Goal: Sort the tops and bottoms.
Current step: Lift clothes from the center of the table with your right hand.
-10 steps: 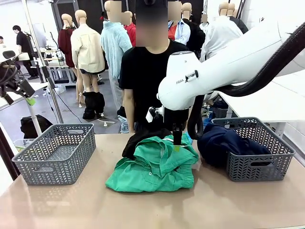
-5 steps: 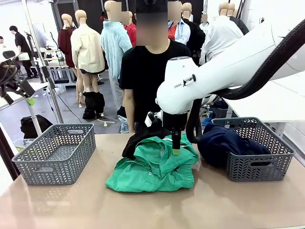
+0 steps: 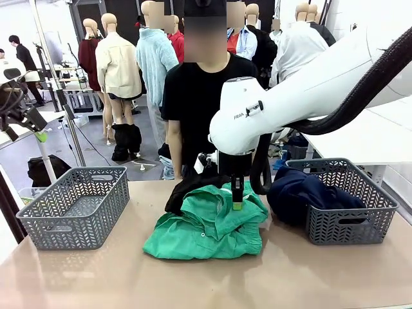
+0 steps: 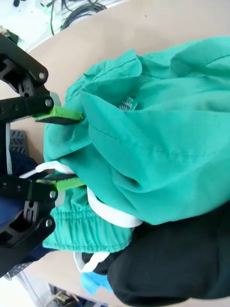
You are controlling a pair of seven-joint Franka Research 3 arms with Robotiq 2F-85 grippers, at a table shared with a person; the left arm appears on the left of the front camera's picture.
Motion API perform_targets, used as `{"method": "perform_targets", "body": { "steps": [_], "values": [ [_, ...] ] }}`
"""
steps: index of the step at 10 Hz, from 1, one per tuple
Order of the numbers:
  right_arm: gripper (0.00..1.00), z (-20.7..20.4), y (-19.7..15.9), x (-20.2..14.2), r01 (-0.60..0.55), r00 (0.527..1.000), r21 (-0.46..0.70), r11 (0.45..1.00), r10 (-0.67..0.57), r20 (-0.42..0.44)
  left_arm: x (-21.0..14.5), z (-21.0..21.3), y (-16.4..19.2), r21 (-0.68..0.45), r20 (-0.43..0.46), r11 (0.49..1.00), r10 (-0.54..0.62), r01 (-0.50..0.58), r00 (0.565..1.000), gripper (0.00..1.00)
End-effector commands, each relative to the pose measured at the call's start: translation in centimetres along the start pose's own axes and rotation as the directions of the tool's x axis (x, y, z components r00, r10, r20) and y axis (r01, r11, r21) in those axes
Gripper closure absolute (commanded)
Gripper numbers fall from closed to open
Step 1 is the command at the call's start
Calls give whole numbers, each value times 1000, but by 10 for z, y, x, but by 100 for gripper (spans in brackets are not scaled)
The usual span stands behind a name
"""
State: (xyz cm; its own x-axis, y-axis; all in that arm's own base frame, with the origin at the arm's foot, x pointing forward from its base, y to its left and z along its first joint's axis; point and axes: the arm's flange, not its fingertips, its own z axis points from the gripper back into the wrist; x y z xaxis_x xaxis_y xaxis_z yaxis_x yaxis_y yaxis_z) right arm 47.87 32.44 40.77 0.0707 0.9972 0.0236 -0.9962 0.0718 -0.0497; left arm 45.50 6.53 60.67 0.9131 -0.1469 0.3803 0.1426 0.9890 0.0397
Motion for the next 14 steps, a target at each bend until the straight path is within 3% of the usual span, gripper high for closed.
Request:
{"method": "perform_targets", "body": {
  "steps": [1, 8, 11, 14],
  "values": [
    [100, -4, 2, 0, -13, 1000, 43, 999, 14, -27, 3, 1, 1, -3, 8, 1000, 17, -17, 1000, 6],
    [100, 31, 15, -12, -5, 1000, -49, 999, 4, -12, 3, 1, 1, -3, 8, 1000, 17, -17, 1000, 6],
    [100, 121, 32, -46, 78, 997, -191, 978, -75, 24, 3, 1, 1, -3, 8, 1000, 17, -17, 1000, 6],
    [100, 253, 43, -67, 169, 983, -300, 939, -137, 125, 3, 1, 1, -3, 8, 1000, 17, -17, 1000, 6]
  ]
}}
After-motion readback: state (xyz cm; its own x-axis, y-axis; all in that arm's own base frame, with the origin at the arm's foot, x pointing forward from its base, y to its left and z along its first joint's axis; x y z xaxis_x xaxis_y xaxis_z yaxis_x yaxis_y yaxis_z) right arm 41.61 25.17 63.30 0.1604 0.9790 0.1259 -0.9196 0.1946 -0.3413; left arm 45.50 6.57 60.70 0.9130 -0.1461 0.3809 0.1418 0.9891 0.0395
